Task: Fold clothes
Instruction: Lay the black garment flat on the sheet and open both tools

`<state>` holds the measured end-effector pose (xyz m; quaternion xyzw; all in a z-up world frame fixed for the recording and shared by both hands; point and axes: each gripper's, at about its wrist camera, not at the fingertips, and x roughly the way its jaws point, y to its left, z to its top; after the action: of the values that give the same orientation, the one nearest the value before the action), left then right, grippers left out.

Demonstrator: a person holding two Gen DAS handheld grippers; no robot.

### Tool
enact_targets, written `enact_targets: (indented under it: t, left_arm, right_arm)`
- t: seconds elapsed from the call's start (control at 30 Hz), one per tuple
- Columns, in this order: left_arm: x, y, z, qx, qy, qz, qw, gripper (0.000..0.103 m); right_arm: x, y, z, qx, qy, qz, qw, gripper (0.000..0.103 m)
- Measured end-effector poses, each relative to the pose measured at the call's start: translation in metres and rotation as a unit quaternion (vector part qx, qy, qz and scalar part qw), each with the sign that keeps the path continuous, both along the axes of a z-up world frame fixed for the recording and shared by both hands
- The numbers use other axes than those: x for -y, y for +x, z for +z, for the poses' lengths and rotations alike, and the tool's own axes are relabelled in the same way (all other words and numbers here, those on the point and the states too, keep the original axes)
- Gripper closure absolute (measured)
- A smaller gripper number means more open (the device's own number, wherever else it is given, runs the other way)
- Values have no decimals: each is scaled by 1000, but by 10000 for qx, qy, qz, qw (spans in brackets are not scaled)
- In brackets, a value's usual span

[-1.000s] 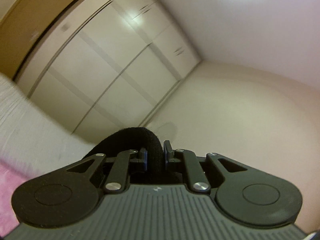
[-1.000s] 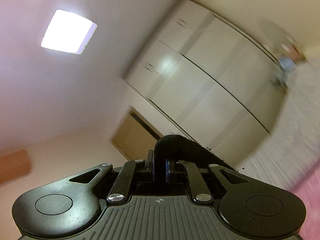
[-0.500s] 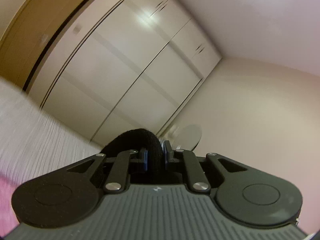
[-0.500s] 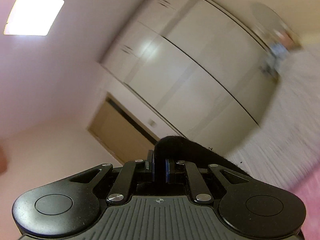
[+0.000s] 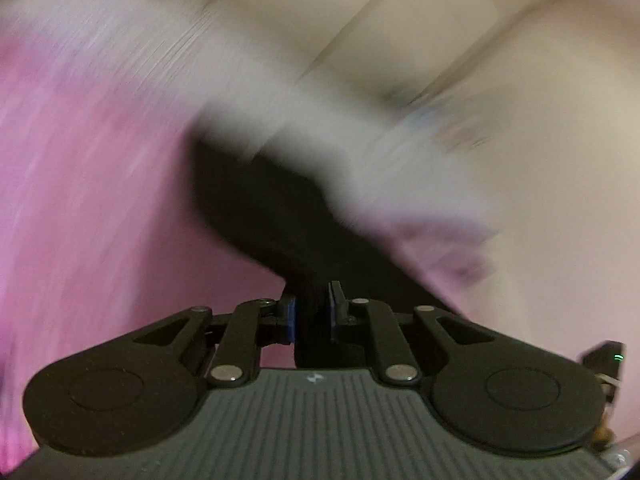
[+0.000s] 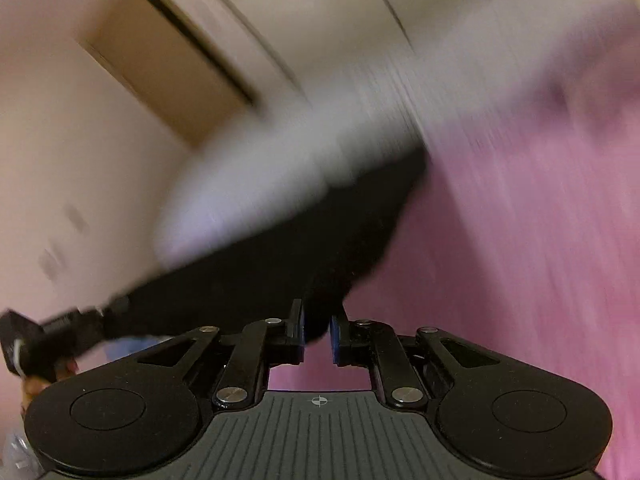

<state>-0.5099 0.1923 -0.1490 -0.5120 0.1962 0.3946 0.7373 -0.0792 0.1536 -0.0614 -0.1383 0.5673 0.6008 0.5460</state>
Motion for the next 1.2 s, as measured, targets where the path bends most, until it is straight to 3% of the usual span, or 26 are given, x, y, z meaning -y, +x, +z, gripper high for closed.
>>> enact_targets:
  t: [0.1,0.13,0.2,0.3,0.43,0.53,0.63,0.73,0.97,1.1,1.2]
  left_arm:
    - [50,-18,-89,-993,-1191,161,9878,95]
    - [61,-24,-105,-1175,-1405,160,9829,95]
    - [70,-27,-125,-1159,-1631,325,9792,95]
    - [73,-28,-135,-1311,-1357,464,9809,93]
    - [35,-27,-127,-1369,-1158,462,9827,84]
    - [33,-24,-158,-1289,-1258,505,9824,80]
    - [32,-20,-171,-1323,-1402,573,9796,80]
    - [30,-19,-190,-1155,-1446,650,9806,78]
    - [25,-30,-222,-390,-1456,1075,9827,76]
    - [22,-33,-234,-201,-1483,1222,9812,70]
    - [22,-31,-243,-177,-1473,1241,9811,66]
  right_arm:
    - [43,7,-78,-3,-1712,-472,9841,91]
    - [56,12,-90,-85,-1900,-657,9795,90]
    - [82,19,-112,-232,-2190,-1006,9702,89]
    - [76,33,-123,-149,-2028,-1295,9705,80]
    - [87,43,-145,172,-1707,-1354,9758,72]
    - [94,36,-175,20,-1579,-1306,9788,68]
    - [98,27,-207,-72,-1795,-1283,9753,60]
    - [102,22,-233,-147,-1828,-1202,9757,59]
    - [111,26,-270,-754,-1203,-1555,9776,56]
    - [115,32,-285,-1227,-878,-1975,9686,55]
    - [112,27,-303,-1558,-1011,-2100,9599,55]
